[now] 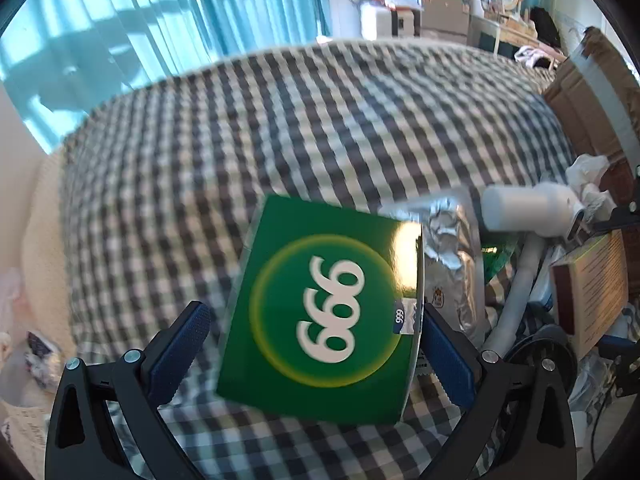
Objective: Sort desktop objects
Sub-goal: 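Grasp the green medicine box with the left gripper while the right gripper grasps the paper leaflet, then carry the green box and leaflet over to the cardboard box with both grippers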
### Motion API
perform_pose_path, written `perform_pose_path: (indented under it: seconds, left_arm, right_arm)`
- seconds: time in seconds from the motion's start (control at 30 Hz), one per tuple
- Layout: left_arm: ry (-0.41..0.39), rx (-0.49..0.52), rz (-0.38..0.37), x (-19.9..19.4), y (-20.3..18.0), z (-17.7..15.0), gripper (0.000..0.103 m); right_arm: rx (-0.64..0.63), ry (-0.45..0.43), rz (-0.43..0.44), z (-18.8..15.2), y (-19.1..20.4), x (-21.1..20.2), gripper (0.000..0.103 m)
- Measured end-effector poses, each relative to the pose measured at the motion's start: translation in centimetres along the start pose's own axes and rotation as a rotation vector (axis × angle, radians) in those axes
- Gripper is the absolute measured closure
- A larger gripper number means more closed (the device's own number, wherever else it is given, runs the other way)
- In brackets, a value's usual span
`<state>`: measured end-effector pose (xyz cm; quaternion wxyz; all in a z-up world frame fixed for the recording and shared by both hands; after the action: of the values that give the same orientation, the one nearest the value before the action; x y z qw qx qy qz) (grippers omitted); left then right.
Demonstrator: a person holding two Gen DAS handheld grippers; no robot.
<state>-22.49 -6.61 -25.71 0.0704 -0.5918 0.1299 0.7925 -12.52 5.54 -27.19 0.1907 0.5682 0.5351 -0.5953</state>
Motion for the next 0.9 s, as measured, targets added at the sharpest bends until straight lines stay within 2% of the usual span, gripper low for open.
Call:
perform_pose_path:
  seconds: [0.03, 0.1, 0.13, 0.17, 0.27, 0.37, 0.53, 0.6, 0.67, 0.73, 0.9]
  left_arm:
    - [0.016, 0.003, 0.0, 0.5, -0.1, 0.0, 0.0]
    - [0.007, -0.033, 0.06, 0.8, 0.2, 0.0, 0.001]
    - [0.0, -0.05, 0.05, 0.7, 0.5, -0.1, 0.013]
    - [-0.008, -0.056, 0.017, 0.4, 0.6, -0.2, 0.019]
    - [-0.05, -0.102, -0.021, -0.4, 1.3, -0.7, 0.02]
    - [-0.095, -0.133, -0.02, -2.1, 2.0, -1.7, 0.02]
    - [-0.23, -0.163, 0.012, -7.3, 3.0, -3.5, 0.022]
    - [-0.273, -0.173, -0.011, -9.6, 3.1, -4.1, 0.022]
    - [-0.32, -0.174, -0.014, -11.4, 3.4, -4.5, 0.022]
    - [-0.35, -0.179, -0.011, -12.5, 3.5, -4.4, 0.023]
    - [-0.403, -0.198, -0.056, -15.0, 3.1, -6.1, 0.023]
  right_arm:
    - [0.012, -0.002, 0.006, -0.3, 0.0, 0.0, 0.02]
    - [0.04, -0.01, 0.005, -0.9, 0.0, -0.3, 0.021]
    - [0.066, -0.02, 0.001, -1.3, -0.1, -0.5, 0.023]
    - [0.093, -0.029, -0.002, -1.6, -0.3, -0.7, 0.023]
    - [0.188, -0.077, 0.023, -2.6, -1.2, -2.1, 0.023]
    - [0.271, -0.135, 0.056, -3.2, -1.5, -3.7, 0.023]
    - [0.539, -0.307, 0.129, -5.2, -3.0, -7.1, 0.023]
    - [0.631, -0.367, 0.162, -5.3, -3.6, -8.1, 0.023]
    - [0.704, -0.409, 0.211, -6.9, -3.8, -8.9, 0.023]
    - [0.769, -0.455, 0.249, -7.3, -4.0, -9.6, 0.023]
    - [0.905, -0.569, 0.307, -9.5, -5.1, -10.2, 0.023]
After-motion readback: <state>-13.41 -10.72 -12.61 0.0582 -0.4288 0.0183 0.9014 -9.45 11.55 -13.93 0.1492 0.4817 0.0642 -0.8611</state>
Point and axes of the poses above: each gripper's, at about its wrist camera, not at the fingertips, and x roughly the way its jaws point, y to its left, z to its top, the point moved 3 cm from there along x, roughly the way its jaws point, and after that the axes turned 14 degrees about y, right-handed, at the moved point
